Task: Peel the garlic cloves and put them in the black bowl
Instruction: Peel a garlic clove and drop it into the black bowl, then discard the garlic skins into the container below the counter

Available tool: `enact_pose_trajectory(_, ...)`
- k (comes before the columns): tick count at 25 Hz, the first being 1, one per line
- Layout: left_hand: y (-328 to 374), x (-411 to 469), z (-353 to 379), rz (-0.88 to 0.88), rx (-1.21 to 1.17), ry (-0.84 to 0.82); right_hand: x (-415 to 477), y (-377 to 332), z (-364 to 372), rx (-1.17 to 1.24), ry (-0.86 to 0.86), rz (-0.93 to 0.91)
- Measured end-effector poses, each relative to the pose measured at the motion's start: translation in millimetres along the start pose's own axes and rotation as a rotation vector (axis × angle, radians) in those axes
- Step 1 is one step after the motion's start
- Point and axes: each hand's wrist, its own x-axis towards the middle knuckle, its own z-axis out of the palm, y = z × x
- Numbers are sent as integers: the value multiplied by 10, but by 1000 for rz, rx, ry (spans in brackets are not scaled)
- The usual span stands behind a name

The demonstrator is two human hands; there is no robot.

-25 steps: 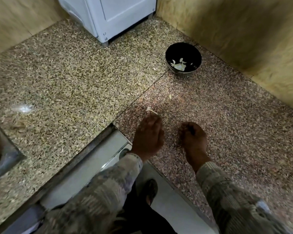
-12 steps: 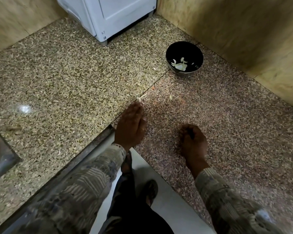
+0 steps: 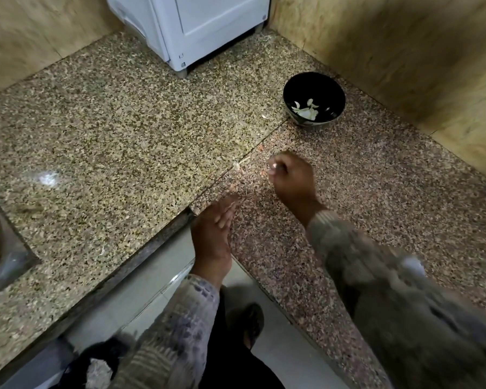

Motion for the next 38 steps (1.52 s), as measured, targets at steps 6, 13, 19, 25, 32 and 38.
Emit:
enact_pose_trajectory(6,2,-17,-171,-204,-258,85,355,-56,583,-426,-278,-530)
enact_pose_trajectory(13,-578,-365,-973,-878,-270,-67,-455,395,317,-433,-402,-559)
enact_pose_trajectory(19,-597,53,-734,-963,151,-297,-1255,243,745,-336,-120,-297)
enact_pose_trajectory(25,-677,227,-810,-663,332,-422,-2010,150,891,-318,-241,-375)
enact_pose_trajectory(32,-515,359,-917,-406,546,-1032,-2229,115,807,-227,-280,-470)
enact_pose_trajectory(38,-579,453,-700,-1130,291,-598,-902,610,-19,-367,162,-77)
